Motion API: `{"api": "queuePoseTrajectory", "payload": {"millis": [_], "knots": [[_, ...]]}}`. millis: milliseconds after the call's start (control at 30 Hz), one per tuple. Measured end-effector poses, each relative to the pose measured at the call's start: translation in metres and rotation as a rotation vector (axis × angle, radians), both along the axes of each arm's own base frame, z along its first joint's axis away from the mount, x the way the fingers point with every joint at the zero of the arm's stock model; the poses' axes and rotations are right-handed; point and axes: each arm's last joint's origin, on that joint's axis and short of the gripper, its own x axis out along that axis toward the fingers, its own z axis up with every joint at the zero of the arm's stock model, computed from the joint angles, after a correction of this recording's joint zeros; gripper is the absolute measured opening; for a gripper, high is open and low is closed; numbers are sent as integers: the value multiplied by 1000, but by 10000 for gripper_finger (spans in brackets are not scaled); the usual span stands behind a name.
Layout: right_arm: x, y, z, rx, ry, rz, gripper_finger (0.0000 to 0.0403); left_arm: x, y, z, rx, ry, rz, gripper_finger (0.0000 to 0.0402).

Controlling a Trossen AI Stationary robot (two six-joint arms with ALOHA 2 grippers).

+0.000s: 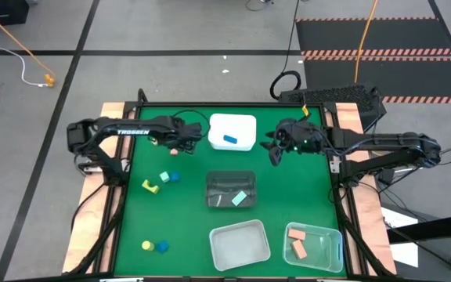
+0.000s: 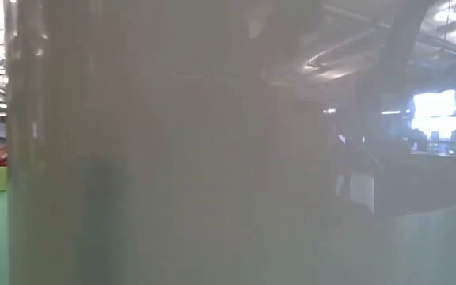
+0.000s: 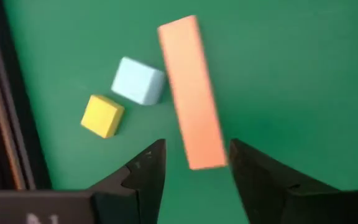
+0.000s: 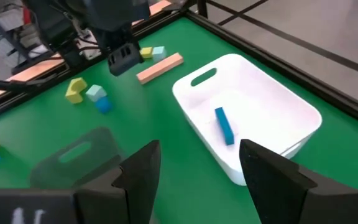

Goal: Sort & place blocks by color
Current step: Put the light brown block into the transparent bin

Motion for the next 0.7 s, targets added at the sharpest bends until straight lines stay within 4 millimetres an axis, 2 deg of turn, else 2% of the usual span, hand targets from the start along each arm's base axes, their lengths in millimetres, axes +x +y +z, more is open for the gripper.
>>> {"api": "queuePoseTrajectory", "payload": {"millis": [200,500,700], "knots": [[-1,-8,0,-22,10,-19,208,-5,17,-22,-96,-78,98,204],[-3,-14,0,-22,12,-45,208,-26,21,-51,-109,-84,190,207],[-3,-15,0,-57,28,-27,208,-21,21,-54,-108,-163,192,207]]}}
